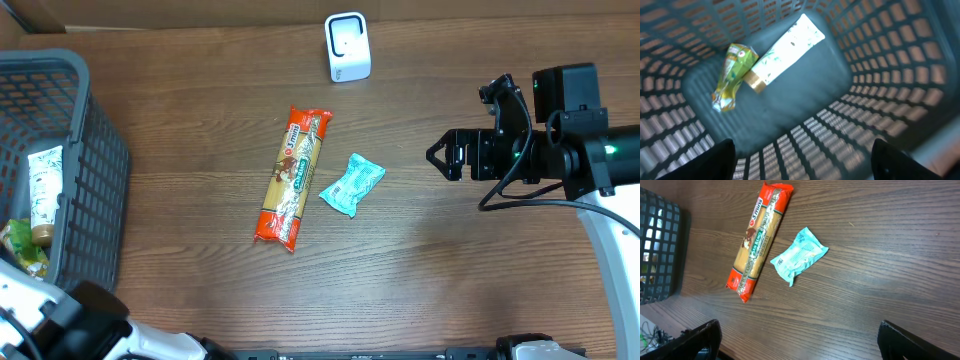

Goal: Scan the item barcode
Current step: 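Reach the left gripper into the basket and grasp the white Pantene tube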

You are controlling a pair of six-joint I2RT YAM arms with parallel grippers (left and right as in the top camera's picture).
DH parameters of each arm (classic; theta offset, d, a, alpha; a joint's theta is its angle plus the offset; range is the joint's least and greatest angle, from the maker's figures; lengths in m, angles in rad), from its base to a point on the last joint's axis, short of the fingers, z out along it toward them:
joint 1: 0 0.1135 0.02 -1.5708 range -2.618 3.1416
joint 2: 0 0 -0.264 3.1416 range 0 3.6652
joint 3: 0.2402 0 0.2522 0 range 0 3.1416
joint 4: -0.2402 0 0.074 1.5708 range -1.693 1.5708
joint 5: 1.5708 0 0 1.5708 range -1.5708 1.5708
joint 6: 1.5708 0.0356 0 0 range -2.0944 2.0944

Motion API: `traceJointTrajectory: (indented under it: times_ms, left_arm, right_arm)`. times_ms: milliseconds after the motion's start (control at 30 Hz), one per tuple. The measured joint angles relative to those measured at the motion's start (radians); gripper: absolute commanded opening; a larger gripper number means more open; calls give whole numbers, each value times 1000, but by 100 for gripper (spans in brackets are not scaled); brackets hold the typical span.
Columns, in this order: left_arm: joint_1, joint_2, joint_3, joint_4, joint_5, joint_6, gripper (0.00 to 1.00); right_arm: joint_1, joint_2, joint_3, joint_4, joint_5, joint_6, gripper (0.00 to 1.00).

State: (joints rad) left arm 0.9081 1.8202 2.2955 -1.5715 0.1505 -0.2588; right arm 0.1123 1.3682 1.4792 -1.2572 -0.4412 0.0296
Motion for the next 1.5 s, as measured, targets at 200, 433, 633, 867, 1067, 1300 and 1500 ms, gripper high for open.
traceJointTrajectory:
  times_ms: [200, 433, 633, 867, 1067, 1300, 1500]
  left_arm:
    - [-16, 184, -61, 126, 11, 105, 76]
    - [-71, 417, -76, 135, -27, 240, 80]
    - [-93, 501, -78, 196, -116, 272, 84]
    - [-92, 502, -79, 289, -148, 320, 85]
    - [-92, 502, -172, 387, -156, 411, 84]
    - [-90, 504, -314, 444, -177, 466, 4]
    - [-90, 493, -286, 412, -178, 449, 4]
  right_arm:
    - [0, 0, 0, 3, 0, 0, 100]
    - [0, 0, 0, 8, 0, 0, 100]
    - [0, 2, 0, 8, 0, 0, 100]
    - [0, 40, 0, 6, 0, 0, 100]
    - [0, 89, 0, 6, 0, 0, 100]
    - [0, 122, 0, -7, 0, 0, 100]
    - [0, 124, 0, -8, 0, 0, 100]
